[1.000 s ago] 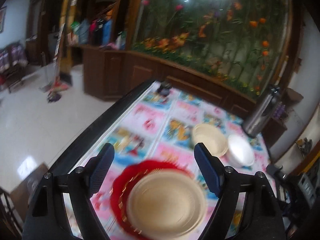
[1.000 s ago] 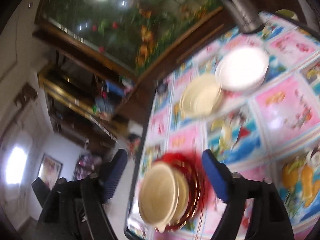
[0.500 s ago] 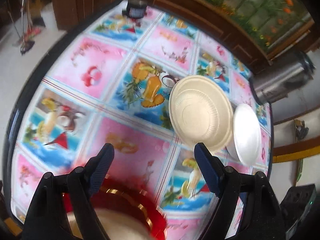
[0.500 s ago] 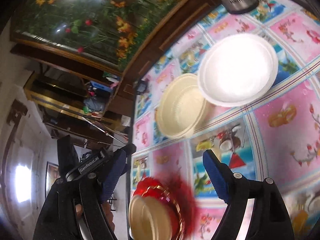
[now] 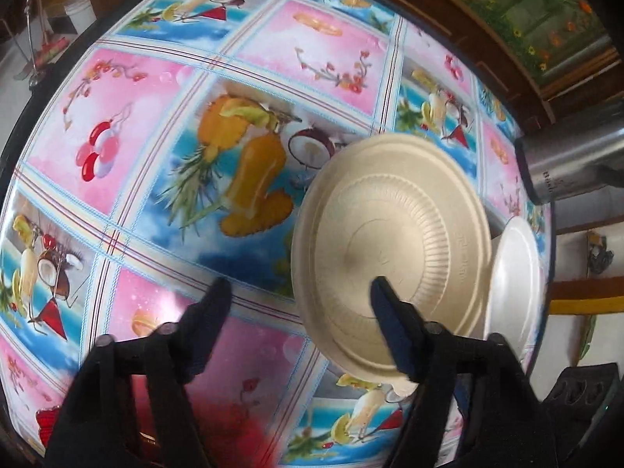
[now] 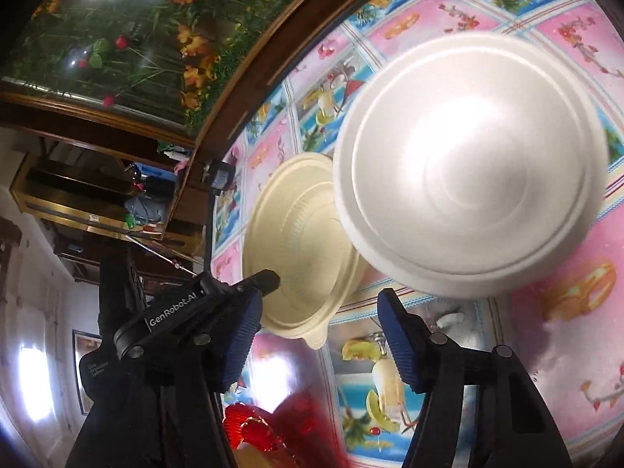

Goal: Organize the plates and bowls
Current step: 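Grasp the rim of the second tan plate with both grippers and lift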

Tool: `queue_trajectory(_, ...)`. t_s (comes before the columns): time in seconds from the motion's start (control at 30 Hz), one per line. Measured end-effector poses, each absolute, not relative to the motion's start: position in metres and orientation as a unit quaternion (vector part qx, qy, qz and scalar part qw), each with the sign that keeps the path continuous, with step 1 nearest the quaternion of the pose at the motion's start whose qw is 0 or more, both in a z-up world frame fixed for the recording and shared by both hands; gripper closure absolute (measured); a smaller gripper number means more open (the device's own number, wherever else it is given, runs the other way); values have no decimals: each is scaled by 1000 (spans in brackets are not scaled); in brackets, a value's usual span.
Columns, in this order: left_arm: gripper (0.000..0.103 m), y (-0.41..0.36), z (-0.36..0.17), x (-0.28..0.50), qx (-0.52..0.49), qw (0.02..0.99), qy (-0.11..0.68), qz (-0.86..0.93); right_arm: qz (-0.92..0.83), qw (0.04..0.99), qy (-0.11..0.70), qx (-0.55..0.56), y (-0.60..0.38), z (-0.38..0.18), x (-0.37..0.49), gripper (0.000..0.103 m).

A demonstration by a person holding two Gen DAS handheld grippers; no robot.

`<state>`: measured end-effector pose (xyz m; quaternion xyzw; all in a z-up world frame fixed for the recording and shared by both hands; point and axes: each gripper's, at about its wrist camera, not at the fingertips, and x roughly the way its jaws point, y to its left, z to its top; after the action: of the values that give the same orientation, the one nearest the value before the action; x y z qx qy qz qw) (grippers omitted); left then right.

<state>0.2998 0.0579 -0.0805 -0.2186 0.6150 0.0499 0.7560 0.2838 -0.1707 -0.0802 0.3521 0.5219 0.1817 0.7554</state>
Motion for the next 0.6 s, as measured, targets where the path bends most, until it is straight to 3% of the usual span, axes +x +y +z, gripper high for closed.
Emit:
queue_trajectory(0.07, 64, 55, -85, 302, -202, 753, 625, 51, 175, 759, 525, 343, -167, -84, 286, 51)
queue_trajectory(0.1, 79, 52, -86, 302, -190, 751, 630, 50, 171, 759, 528, 340, -166, -86, 287, 62)
queue_trajectory(0.13, 88, 50, -87, 302, -182, 751, 632, 50, 167, 758, 535, 335, -166, -89, 289, 69)
queue_trajectory(0.17, 88, 49, -87, 301, -174, 753, 632, 49, 167, 757, 539, 329, -164, -91, 290, 83)
queue_trajectory(0.2, 88, 48, -86, 299, -170, 756, 630, 51, 173, 756, 541, 325, -163, -92, 290, 90)
queue_trajectory(0.6, 87, 35, -25, 233, -148, 802, 577, 34, 205, 789, 495, 301, -168, -47, 241, 90)
